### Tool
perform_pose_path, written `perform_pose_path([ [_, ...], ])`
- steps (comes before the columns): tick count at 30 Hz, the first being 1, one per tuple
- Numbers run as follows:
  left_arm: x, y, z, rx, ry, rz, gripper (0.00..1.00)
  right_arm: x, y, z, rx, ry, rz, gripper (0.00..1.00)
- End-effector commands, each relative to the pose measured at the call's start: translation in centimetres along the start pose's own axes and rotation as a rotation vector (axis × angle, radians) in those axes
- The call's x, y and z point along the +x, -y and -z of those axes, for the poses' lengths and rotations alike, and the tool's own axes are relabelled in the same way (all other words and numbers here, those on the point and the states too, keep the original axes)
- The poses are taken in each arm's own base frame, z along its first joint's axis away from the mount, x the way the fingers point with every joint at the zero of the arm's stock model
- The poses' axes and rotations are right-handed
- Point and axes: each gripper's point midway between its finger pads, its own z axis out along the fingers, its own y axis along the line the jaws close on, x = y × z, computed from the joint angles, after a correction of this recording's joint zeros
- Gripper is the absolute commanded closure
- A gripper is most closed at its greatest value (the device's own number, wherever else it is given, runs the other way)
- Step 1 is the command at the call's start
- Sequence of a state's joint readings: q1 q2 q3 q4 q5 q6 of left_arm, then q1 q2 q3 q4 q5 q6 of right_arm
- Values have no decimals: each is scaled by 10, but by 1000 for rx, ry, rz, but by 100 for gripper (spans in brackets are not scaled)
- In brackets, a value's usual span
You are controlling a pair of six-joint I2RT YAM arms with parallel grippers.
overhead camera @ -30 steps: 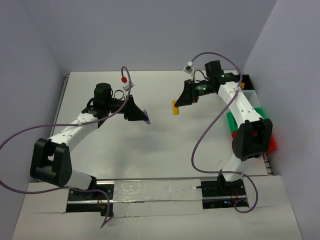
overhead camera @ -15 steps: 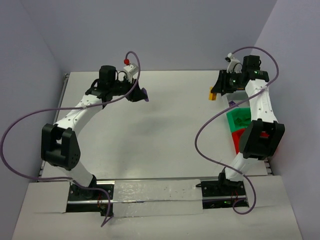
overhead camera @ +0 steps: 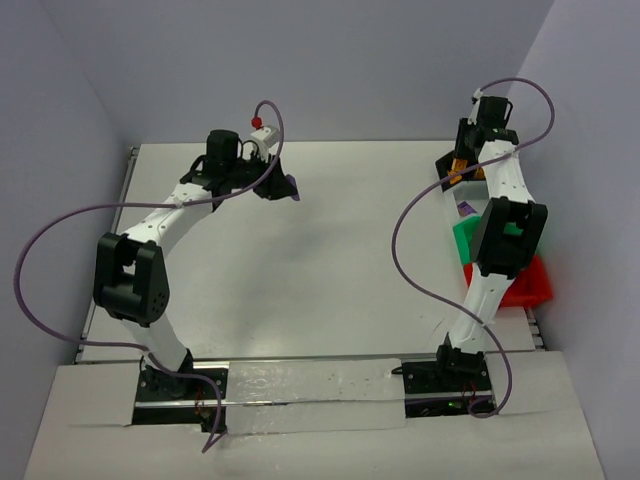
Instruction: Sort the legos into containers by color
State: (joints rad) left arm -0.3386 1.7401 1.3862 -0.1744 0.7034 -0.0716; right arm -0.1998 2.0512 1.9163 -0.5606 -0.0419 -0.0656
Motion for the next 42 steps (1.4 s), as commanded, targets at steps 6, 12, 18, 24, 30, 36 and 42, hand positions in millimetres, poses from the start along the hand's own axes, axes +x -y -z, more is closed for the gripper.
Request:
perform_pose_path([
  [6, -33, 0, -2, -11, 67, -46, 100, -41, 48, -28, 219, 180, -74, 95],
  [12, -31, -1, -2, -18, 61, -45, 100, -41, 61, -47, 273, 181, -86, 66],
  [18, -32, 2, 0, -7, 64, -57, 100, -36, 57, -51, 255, 151, -96, 18],
  [24, -40, 28, 10, 110, 95, -52, 100, -53, 2, 13, 12, 168, -136, 4],
  [30, -45, 61, 29, 297, 151, 157, 100, -30, -145, 131, -709, 110, -19, 3],
  [36, -30, 66, 43, 376, 210, 484, 100, 28, -248, 204, -888, 122, 231, 2],
  [42, -30, 62, 55, 372, 246, 733, 100, 57, -310, 248, -1003, 99, 399, 3],
])
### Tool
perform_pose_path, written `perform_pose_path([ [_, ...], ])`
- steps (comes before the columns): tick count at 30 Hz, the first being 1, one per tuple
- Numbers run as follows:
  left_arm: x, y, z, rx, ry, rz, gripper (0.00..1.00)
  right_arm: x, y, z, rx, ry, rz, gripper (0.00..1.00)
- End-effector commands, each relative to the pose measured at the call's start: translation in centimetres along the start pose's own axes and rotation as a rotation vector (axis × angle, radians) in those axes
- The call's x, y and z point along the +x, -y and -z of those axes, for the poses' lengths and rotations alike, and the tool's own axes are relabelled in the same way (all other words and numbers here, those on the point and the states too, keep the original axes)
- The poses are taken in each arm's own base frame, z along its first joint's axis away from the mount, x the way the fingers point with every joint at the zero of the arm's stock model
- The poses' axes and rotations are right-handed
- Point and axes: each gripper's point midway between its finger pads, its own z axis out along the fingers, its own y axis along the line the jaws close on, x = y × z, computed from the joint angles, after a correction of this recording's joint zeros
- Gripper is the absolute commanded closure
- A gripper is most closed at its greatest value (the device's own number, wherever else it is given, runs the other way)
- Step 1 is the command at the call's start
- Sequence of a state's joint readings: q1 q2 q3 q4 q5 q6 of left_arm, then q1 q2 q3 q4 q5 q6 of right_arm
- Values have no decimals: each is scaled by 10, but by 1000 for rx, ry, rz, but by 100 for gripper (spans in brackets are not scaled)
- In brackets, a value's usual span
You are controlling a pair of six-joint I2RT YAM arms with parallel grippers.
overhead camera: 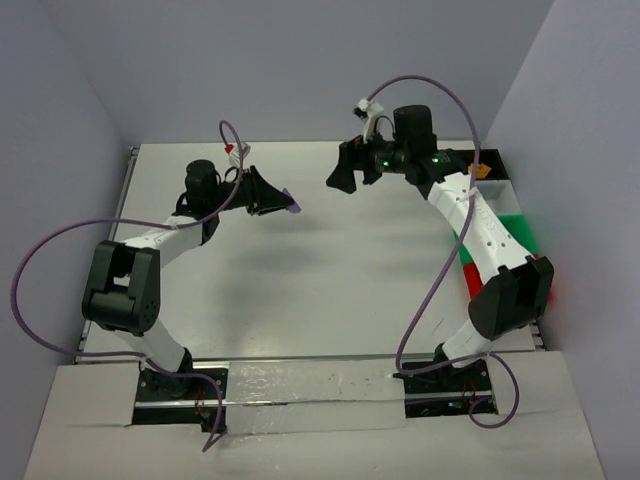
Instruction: Sort the legos into containers by color
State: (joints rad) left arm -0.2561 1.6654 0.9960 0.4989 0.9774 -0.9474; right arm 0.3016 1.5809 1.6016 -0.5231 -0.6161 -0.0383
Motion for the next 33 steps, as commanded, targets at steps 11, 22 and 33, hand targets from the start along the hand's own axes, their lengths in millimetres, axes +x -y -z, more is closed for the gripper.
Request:
perform_pose_path([
  [11, -44, 37, 33, 122, 240, 449, 100, 14, -61, -34, 9, -60, 79, 6],
  [22, -45, 51, 32, 223, 227, 699, 100, -9, -93, -73, 4, -26, 111, 10],
  [33, -35, 52, 27, 228, 198, 777, 100, -25, -113, -93, -21, 5, 128, 22],
])
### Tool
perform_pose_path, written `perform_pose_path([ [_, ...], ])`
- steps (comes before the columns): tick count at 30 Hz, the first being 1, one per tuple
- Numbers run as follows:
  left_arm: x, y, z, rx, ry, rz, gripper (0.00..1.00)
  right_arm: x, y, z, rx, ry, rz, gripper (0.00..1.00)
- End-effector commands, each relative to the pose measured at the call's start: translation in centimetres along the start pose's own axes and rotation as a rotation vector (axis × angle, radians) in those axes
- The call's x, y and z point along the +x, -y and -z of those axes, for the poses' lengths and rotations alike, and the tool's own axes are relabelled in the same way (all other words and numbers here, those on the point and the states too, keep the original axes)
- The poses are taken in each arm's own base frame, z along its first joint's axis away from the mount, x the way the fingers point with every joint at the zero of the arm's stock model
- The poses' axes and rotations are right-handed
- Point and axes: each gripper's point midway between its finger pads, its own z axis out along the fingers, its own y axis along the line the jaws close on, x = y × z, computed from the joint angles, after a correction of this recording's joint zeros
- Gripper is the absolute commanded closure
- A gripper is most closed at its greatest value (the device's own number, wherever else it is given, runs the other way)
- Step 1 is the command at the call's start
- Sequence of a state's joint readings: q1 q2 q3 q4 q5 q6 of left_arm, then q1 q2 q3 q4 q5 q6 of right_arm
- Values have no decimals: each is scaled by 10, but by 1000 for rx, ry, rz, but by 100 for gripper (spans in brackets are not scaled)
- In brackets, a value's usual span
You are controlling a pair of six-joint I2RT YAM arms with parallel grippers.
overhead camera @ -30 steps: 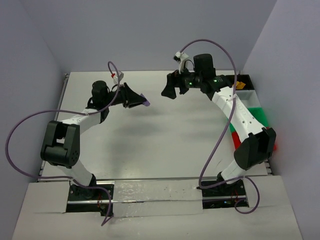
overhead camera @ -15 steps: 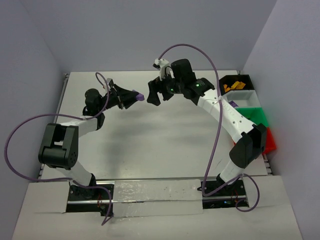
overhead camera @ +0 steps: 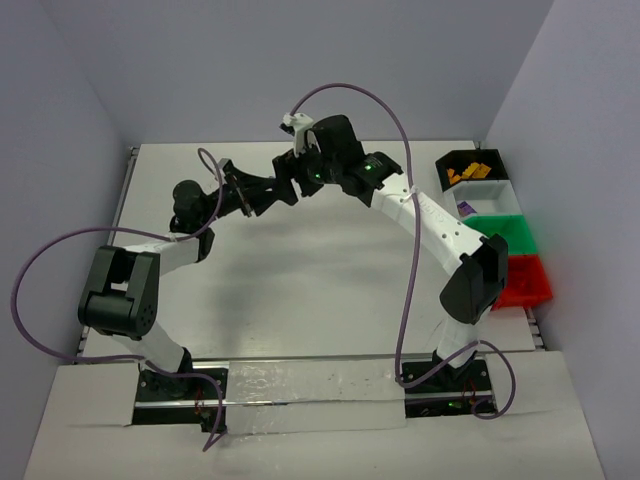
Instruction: Sort the legos into containers by color
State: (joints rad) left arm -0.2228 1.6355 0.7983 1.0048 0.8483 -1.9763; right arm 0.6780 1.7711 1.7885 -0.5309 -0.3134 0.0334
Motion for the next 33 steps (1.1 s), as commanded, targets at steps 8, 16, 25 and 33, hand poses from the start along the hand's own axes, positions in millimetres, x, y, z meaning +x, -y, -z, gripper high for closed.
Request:
perform_pose_path([
  [8, 4, 7, 0, 28, -6, 64, 100, -28, 0, -5, 41, 80, 68, 56],
  [16, 5, 6, -1, 24, -8, 76, 100, -15, -2, -9, 34, 43, 94, 45],
  [25, 6, 8, 0, 28, -9, 67, 100, -12, 0, -14, 34, 31, 91, 51],
  [33, 7, 11, 0, 47, -10, 42, 74, -8, -2, -15, 23, 20, 93, 92],
])
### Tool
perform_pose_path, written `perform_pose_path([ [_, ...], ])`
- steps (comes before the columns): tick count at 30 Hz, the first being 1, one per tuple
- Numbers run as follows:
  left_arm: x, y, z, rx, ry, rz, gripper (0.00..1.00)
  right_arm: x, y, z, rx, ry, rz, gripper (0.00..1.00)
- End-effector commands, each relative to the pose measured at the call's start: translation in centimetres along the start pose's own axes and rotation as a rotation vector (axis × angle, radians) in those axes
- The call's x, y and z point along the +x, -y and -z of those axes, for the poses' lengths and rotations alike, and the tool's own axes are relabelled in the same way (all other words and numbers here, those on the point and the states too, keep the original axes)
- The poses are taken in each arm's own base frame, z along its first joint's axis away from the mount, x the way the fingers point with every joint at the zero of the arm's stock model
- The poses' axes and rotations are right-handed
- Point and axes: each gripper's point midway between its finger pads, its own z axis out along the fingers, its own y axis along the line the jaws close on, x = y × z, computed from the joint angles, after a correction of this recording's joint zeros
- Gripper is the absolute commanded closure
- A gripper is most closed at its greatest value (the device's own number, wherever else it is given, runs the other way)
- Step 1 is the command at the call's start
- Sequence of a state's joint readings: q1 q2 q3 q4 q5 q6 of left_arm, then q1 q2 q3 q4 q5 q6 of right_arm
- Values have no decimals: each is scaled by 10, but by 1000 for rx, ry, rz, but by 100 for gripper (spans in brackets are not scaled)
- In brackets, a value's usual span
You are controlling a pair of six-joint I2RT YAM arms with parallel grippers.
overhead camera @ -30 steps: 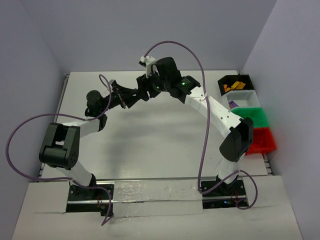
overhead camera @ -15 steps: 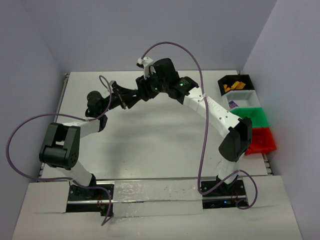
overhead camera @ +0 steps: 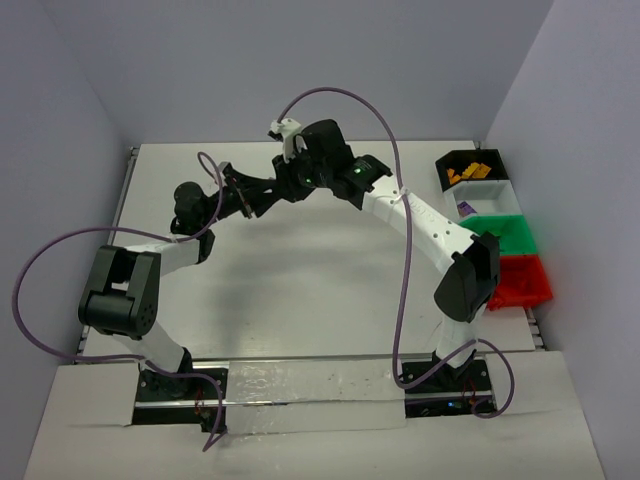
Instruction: Sort the legos into containers by color
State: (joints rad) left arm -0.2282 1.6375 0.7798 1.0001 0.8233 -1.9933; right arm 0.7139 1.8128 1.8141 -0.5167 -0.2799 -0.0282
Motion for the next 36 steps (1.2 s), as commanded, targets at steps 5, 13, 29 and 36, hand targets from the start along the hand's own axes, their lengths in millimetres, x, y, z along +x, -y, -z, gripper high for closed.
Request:
perform_pose_path([
  [5, 1, 14, 5, 27, -17, -90, 1, -6, 17, 17, 70, 19, 16, 100],
  [13, -71, 6, 31, -352, 173, -687, 1, 61, 146, 107, 345, -83, -155, 100],
  [29, -123, 5, 54, -752, 277, -1063, 1, 215, 376, 305, 1071, -529, -426, 100],
  [36, -125, -4, 54, -765, 262, -1033, 1, 227, 418, 302, 1133, -601, -442, 100],
])
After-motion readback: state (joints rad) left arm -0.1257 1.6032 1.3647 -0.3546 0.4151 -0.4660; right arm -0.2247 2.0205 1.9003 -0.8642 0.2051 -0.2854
